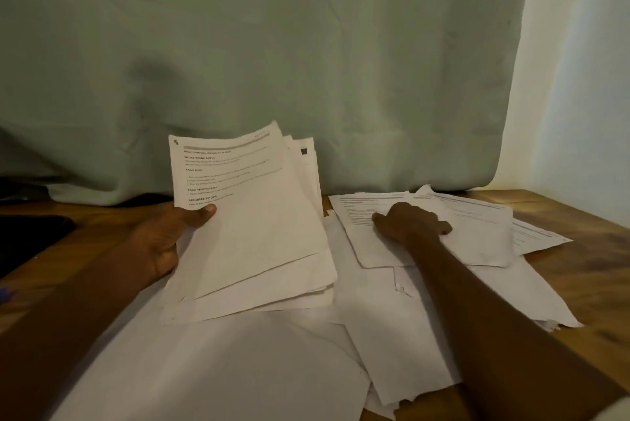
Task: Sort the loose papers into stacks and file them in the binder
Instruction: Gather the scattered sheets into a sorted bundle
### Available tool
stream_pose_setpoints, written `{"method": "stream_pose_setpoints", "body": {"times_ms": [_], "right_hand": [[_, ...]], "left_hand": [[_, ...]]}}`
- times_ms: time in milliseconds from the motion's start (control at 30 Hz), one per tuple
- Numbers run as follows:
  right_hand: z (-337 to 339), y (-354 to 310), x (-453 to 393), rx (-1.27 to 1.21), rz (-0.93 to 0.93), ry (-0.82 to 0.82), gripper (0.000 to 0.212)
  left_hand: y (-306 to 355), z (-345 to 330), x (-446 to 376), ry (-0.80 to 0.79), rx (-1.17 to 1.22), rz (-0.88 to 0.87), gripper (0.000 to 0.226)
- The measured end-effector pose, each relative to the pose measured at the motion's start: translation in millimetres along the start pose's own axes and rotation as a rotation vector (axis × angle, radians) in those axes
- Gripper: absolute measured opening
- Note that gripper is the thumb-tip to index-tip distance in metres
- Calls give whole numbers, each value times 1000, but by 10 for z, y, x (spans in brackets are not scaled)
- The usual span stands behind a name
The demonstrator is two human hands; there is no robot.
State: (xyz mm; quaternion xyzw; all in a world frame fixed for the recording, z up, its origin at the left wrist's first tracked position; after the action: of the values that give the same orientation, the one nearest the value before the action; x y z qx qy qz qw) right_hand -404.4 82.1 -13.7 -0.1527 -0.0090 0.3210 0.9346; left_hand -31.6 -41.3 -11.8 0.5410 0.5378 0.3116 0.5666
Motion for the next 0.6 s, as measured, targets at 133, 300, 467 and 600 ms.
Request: {"method": "stream_pose_setpoints", "body": {"times_ms": [133,300,467,600], "right_hand": [[81,-221,37,5,33,102,60],[100,-133,47,24,9,67,76],[171,-70,-12,-398,-2,188,29],[217,-133,-152,-1199,163,96,13]], "left_hand": [[-113,100,-75,-1,-196,65,50],[-139,130,-132,85,-313,82,40],[-128,160,-51,2,-155,93,39],[-50,227,-98,41,-16,-3,37]]}}
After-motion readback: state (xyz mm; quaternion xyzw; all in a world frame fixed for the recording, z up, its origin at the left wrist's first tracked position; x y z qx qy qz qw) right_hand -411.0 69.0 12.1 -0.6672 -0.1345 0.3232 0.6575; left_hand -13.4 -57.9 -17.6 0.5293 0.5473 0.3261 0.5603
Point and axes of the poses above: each hand's wrist, its own x-axis away from the middle knuckle, its own z-axis out of the back of the hand, y = z × x, the point moved 4 cm from there along -x, towards the middle knuckle, and after that the axes turned 1 degree about y, right-handed, at the moved point
